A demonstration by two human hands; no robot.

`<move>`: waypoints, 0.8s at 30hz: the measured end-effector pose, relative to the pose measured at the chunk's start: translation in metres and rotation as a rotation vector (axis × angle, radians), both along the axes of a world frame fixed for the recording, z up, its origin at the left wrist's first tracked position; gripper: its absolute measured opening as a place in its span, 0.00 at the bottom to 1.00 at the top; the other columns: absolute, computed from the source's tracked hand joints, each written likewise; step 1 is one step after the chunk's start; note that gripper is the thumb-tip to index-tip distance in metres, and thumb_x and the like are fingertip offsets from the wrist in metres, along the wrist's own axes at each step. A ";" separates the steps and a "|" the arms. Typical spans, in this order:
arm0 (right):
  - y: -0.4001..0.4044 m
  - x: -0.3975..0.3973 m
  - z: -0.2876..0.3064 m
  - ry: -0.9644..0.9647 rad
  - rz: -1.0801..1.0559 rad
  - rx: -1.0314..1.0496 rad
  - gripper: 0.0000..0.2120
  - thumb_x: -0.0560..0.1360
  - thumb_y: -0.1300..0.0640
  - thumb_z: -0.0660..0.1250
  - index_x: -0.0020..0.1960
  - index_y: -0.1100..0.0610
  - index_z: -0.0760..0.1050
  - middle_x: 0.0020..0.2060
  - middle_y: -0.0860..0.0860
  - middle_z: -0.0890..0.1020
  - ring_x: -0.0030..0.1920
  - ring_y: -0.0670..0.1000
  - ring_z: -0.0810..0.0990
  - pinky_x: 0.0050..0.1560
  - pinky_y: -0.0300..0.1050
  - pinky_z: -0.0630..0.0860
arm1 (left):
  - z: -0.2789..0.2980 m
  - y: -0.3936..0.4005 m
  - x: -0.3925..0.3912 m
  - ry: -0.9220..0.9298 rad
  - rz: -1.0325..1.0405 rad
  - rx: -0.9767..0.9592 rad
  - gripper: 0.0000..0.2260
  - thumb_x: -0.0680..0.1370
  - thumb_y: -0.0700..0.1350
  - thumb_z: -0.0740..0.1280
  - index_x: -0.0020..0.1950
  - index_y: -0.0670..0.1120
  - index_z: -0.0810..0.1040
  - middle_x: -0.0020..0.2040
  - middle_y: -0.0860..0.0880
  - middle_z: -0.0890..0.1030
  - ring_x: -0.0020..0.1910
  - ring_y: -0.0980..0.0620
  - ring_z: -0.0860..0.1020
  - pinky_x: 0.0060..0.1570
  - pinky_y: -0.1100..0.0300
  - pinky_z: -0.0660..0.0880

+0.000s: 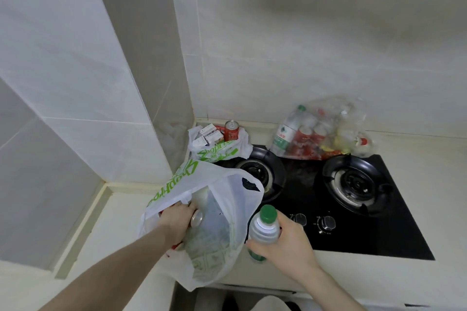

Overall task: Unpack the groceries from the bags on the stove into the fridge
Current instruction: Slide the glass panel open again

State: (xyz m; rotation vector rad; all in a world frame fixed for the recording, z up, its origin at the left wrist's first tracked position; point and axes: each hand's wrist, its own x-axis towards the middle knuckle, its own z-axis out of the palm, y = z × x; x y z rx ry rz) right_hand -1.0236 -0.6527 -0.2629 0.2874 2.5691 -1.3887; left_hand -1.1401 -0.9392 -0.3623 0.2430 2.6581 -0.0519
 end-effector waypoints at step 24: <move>0.173 0.150 0.075 0.158 -0.554 -0.110 0.20 0.62 0.53 0.86 0.49 0.47 0.81 0.42 0.38 0.86 0.43 0.39 0.85 0.40 0.34 0.78 | 0.160 0.230 0.116 -0.783 0.974 1.580 0.25 0.70 0.50 0.74 0.64 0.40 0.80 0.57 0.36 0.85 0.50 0.42 0.85 0.42 0.54 0.86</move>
